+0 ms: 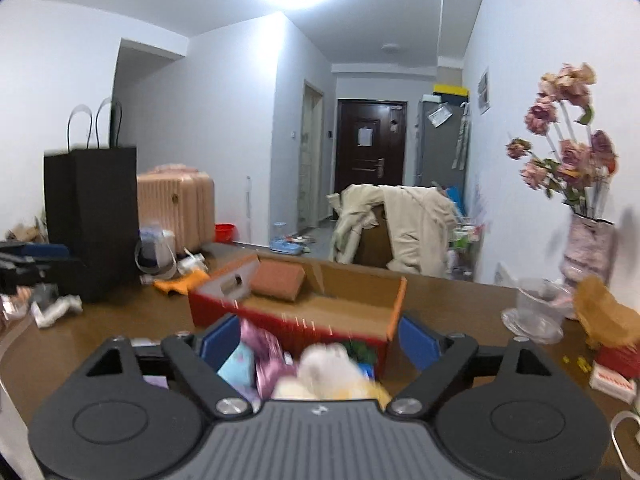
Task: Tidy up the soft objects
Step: 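Move both grippers back over the pile of soft items, then grasp the white-and-yellow plush toy with both grippers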
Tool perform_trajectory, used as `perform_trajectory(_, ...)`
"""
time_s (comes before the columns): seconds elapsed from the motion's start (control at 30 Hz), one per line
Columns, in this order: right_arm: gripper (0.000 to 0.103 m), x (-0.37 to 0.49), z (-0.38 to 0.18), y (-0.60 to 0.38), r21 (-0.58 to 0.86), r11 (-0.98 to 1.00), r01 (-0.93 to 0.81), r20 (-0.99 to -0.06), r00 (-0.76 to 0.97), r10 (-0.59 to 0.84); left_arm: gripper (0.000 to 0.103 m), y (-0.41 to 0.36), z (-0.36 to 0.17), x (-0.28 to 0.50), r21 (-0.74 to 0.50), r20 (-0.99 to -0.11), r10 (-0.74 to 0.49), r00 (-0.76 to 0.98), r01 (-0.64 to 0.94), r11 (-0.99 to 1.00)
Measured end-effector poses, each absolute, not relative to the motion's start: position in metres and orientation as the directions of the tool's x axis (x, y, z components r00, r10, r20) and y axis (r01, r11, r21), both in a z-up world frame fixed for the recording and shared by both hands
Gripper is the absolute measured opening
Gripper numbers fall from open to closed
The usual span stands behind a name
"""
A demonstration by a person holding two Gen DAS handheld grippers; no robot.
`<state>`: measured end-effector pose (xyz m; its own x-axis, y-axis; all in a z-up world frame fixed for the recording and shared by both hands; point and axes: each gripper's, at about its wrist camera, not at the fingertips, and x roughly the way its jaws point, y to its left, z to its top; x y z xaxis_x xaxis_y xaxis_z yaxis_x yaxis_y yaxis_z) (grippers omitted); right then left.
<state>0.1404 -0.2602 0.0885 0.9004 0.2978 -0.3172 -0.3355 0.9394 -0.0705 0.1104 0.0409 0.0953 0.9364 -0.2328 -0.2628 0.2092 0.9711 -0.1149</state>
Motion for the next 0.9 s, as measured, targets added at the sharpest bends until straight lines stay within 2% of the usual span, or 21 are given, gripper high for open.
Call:
perform_trajectory(0.07,0.087,0.133,0.066,-0.256,-0.053,0.944,-0.327,-0.347,0.892,0.289,0.103,0.037,0.075,0.106,-0.145,-0.309,-0.245,0.919,0.208,0.967)
perform_trajectory(0.2,0.087,0.132,0.038,-0.261,0.078,0.949,-0.305,-0.4,0.863,0.31,0.103,0.022,0.06,0.117,-0.073,-0.362,-0.221,0.906,0.209,0.975)
perform_trajectory(0.37,0.086,0.141,0.022,-0.267,0.111,0.954,-0.278,-0.414,0.86,0.298,0.103,0.0,0.055,0.139,-0.068,-0.368,-0.28,0.887,0.275,0.959)
perform_trajectory(0.5,0.085,0.164,0.009,-0.279,0.206,0.949,-0.24,-0.41,0.859,0.306,0.103,-0.027,0.05,0.17,-0.056,-0.386,-0.328,0.862,0.333,0.941)
perform_trajectory(0.6,0.079,0.192,-0.004,-0.283,0.263,0.945,-0.194,-0.426,0.855,0.295,0.101,-0.051,0.048,0.201,-0.048,-0.402,-0.352,0.846,0.364,0.93)
perform_trajectory(0.7,0.072,0.221,-0.015,-0.286,0.327,0.93,-0.166,-0.435,0.847,0.305,0.094,-0.071,0.044,0.236,-0.063,-0.412,-0.387,0.825,0.398,0.915)
perform_trajectory(0.77,0.065,0.238,-0.022,-0.283,0.342,0.925,-0.166,-0.454,0.833,0.317,0.084,-0.083,0.038,0.265,-0.1,-0.444,-0.408,0.798,0.408,0.907)
perform_trajectory(0.9,0.059,0.25,-0.031,-0.287,0.37,0.914,-0.164,-0.485,0.805,0.341,0.067,-0.096,0.022,0.308,-0.191,-0.506,-0.468,0.725,0.435,0.88)
